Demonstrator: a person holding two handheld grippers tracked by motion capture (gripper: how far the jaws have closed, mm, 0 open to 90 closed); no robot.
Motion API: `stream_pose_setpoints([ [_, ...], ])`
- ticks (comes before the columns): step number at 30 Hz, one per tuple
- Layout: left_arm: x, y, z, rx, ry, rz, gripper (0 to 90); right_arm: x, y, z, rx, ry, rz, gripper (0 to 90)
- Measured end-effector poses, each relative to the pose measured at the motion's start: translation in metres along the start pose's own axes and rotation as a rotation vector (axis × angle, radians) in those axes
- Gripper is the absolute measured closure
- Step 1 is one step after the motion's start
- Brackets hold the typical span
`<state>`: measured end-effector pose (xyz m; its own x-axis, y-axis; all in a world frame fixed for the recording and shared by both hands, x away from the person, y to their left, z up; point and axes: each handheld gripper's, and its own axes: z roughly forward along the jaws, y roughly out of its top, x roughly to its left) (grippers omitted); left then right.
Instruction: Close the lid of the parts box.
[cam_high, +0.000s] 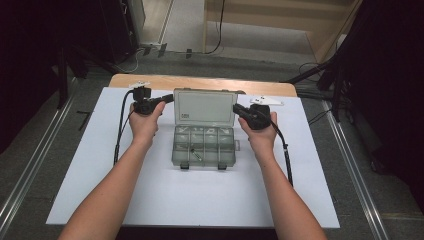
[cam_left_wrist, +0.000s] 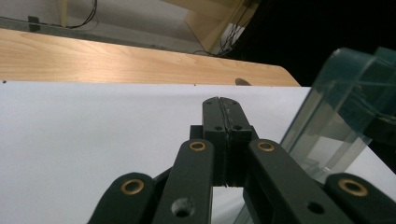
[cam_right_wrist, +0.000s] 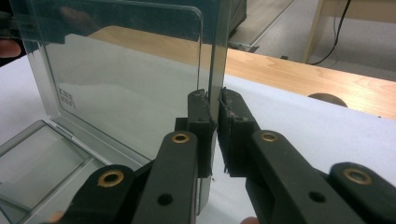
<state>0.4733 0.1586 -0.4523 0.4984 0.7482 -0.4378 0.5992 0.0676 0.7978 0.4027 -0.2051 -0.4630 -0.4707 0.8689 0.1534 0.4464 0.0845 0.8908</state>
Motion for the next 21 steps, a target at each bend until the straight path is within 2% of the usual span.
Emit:
stream_pose_setpoints([
  [8, -0.003, 0.001, 0.008, 0.02, -0.039, -0.009, 90.0, 0.001, -0.004, -0.003, -0.023, 0.007, -0.017, 84.9],
  [17, -0.008, 0.004, 0.002, 0.005, -0.101, -0.023, 90.0, 0.005, -0.007, -0.009, -0.04, 0.003, -0.042, 84.8],
  [21, -0.011, 0.004, 0.001, 0.009, -0.124, -0.011, 90.0, 0.006, -0.008, -0.01, -0.039, 0.001, -0.048, 84.6],
])
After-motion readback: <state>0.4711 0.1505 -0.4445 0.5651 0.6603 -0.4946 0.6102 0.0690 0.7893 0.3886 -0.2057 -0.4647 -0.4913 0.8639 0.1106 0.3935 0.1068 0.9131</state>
